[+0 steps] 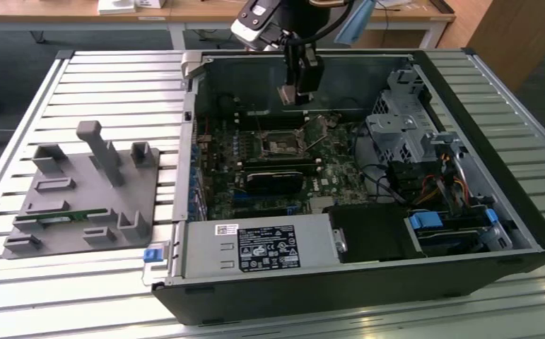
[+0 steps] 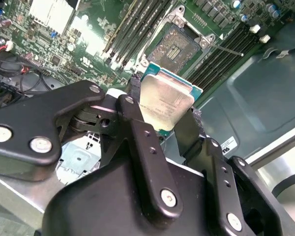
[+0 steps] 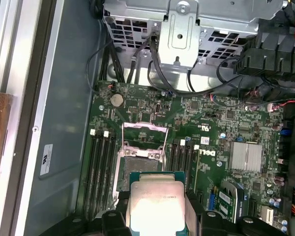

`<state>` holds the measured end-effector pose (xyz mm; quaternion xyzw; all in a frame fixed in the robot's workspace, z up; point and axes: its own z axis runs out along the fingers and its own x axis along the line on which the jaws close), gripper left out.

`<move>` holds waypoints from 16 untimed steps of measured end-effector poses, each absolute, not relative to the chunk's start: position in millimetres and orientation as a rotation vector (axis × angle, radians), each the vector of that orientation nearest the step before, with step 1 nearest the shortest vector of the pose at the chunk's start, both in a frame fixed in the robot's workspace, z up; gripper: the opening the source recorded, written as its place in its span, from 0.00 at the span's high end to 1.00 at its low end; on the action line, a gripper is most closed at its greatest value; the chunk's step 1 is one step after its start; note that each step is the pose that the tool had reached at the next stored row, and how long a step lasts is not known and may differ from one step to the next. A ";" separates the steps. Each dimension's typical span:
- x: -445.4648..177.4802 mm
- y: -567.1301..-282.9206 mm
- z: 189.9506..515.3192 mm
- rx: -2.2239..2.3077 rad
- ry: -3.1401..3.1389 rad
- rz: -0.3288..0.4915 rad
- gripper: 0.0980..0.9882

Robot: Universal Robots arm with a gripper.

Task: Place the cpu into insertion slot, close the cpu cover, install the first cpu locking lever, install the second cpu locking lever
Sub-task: 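Place the cpu into insertion slot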

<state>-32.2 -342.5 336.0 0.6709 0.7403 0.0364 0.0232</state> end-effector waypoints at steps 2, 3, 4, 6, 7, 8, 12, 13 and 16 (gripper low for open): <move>-32.2 -342.4 335.1 2.077 2.292 0.113 0.52; -32.2 -342.5 334.6 2.077 2.292 0.113 0.52; -32.2 -342.5 334.1 2.077 2.292 0.113 0.52; -32.2 -342.0 332.2 2.078 2.291 0.113 0.52; -32.2 -342.0 331.2 2.079 2.290 0.113 0.52; -32.2 -341.9 329.9 2.081 2.288 0.112 0.52; -33.2 -341.8 324.9 2.118 2.252 0.111 0.52; -33.3 -341.8 323.8 2.134 2.237 0.111 0.52; -33.3 -341.7 320.8 2.144 2.226 0.109 0.52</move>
